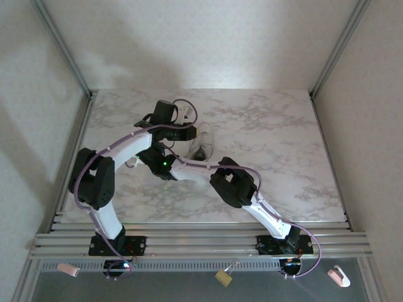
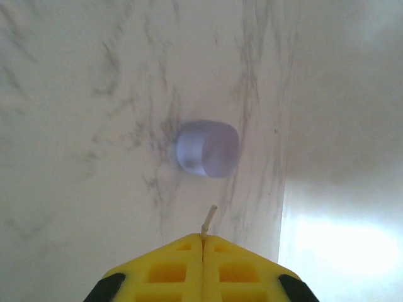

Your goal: Tie the shoes

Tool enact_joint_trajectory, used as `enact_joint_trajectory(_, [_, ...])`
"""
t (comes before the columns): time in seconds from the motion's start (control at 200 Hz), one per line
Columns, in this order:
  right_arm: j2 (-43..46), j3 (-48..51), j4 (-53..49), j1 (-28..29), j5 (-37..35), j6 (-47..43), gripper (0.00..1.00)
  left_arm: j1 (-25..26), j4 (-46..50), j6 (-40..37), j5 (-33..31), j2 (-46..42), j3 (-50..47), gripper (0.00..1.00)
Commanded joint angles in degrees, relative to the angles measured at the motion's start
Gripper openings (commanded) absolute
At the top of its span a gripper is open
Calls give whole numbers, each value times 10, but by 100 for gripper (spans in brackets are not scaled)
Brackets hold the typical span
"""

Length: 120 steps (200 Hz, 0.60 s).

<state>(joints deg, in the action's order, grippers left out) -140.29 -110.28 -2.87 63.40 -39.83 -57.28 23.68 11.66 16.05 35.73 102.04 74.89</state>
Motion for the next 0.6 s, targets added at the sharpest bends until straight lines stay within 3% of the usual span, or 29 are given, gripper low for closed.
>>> enact_joint_trajectory(0.0, [-27,-33,-14,-17,-49,5,0,12,1,-1,-11,7,7,0])
enact_joint_trajectory(0.596, [-58,-72,-55,-63,-109,34,0,15,-22,18,4,27,0,0])
